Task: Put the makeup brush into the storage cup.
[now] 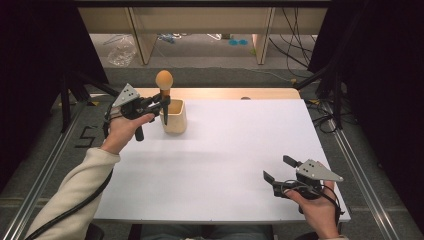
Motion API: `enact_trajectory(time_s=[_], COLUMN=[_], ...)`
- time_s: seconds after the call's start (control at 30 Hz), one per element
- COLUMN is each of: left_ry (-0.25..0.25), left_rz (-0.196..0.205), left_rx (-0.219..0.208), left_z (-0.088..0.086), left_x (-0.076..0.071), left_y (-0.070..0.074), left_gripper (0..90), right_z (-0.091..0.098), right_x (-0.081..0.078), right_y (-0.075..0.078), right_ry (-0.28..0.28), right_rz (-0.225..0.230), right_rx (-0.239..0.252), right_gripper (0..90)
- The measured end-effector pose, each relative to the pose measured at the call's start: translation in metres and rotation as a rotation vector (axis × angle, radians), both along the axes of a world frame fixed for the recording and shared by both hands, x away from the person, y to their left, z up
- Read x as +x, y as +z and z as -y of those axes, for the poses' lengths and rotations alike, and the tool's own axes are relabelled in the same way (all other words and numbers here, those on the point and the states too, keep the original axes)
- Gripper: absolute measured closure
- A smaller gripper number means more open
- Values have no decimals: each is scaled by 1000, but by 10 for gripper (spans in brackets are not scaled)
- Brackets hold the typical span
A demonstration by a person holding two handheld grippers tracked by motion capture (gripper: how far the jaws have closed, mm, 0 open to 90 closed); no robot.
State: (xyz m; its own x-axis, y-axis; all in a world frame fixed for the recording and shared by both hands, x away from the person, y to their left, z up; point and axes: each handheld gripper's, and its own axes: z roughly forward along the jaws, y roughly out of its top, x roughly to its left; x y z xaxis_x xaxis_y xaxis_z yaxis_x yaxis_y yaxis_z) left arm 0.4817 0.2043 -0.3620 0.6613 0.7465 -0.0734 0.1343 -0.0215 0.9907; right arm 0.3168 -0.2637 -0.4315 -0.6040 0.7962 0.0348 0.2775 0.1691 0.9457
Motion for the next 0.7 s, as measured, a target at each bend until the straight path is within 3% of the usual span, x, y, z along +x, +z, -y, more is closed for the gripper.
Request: enact_trajectory(time_s=[0.43,0.7], left_ry=[22,42], left_rz=[18,22], left_rx=[-6,-31], left_z=[4,5], left_x=[5,8], left_y=[2,3], left_gripper=[690,690], right_z=[0,0], right_x=[-1,-1], right_y=[1,1], right_ry=[2,3], right_rz=[-7,-8], right_rx=[0,0], right_gripper=[146,146])
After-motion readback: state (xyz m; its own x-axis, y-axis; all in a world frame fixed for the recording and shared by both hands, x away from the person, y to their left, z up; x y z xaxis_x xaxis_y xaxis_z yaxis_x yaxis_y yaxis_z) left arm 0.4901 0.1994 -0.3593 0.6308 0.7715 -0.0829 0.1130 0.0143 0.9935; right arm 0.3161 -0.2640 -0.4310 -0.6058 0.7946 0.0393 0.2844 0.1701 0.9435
